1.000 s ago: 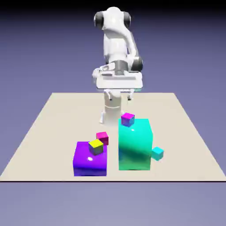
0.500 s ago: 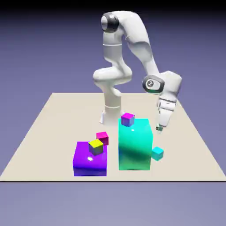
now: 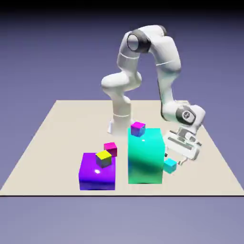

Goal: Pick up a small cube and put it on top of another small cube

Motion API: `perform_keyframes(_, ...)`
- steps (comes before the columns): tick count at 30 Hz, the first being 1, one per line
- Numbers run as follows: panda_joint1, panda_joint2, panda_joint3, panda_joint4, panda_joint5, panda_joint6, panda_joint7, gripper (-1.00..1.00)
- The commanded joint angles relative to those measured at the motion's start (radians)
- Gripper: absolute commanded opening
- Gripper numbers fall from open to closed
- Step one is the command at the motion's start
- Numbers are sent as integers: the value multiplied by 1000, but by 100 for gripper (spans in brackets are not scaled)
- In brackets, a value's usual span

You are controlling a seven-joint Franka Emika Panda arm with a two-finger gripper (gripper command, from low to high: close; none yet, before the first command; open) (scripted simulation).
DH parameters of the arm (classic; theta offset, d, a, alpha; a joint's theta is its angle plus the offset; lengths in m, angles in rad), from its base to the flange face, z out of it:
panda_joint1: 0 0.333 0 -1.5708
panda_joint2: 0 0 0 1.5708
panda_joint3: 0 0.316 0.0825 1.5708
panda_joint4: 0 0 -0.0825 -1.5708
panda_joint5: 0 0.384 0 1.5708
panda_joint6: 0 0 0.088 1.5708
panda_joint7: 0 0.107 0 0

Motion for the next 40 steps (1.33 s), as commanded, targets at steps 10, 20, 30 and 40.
perform_keyframes(10, 101, -169, -15, 56, 281, -143, -206, -100)
perform_keyframes(20, 146, -287, -352, 284, 621, -377, -481, -100)
perform_keyframes(30, -216, -449, -395, 39, 564, -333, -415, -100)
perform_keyframes(40, -245, -405, -413, 9, 525, -257, -386, 100)
